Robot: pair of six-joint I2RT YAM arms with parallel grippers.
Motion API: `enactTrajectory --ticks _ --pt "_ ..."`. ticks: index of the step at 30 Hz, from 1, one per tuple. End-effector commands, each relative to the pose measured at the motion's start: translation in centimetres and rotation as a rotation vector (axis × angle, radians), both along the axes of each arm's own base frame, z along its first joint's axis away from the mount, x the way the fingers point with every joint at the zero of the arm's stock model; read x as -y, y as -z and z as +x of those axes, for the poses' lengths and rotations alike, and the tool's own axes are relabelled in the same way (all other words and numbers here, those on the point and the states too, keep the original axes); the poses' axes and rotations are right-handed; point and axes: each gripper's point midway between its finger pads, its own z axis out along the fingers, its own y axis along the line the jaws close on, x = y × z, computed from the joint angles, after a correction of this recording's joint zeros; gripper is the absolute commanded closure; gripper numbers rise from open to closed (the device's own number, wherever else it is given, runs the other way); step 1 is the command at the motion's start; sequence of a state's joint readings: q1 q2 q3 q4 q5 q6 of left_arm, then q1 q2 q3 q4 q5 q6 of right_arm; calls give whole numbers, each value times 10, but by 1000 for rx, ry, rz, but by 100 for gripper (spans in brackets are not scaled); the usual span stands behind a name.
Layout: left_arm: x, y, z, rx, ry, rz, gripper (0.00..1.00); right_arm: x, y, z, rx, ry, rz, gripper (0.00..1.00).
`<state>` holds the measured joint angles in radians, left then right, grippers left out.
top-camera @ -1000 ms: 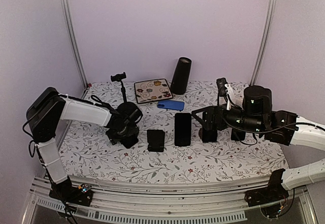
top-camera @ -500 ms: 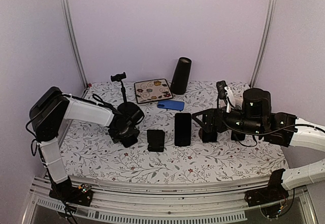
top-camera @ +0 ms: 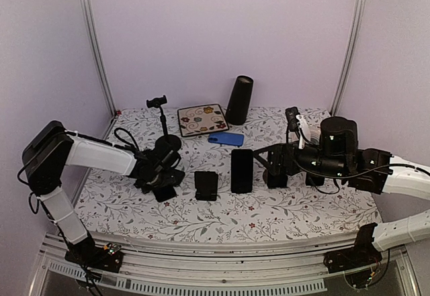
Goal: Place the phone on the phone stand
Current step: Hold the phone.
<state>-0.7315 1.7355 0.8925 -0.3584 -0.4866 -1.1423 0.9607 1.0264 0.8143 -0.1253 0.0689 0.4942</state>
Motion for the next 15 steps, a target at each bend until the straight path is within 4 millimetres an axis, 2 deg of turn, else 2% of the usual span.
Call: enactTrajectory --ticks 1,7,15 --pt "9 -23 4 75 53 -40 61 -6 -9 3 10 -7 26 1" --pt "9 -38 3 117 77 -64 63 -12 -7 6 1 -12 20 1" --pt "19 -71 8 207 167 -103 64 -21 -7 9 -9 -24 31 1"
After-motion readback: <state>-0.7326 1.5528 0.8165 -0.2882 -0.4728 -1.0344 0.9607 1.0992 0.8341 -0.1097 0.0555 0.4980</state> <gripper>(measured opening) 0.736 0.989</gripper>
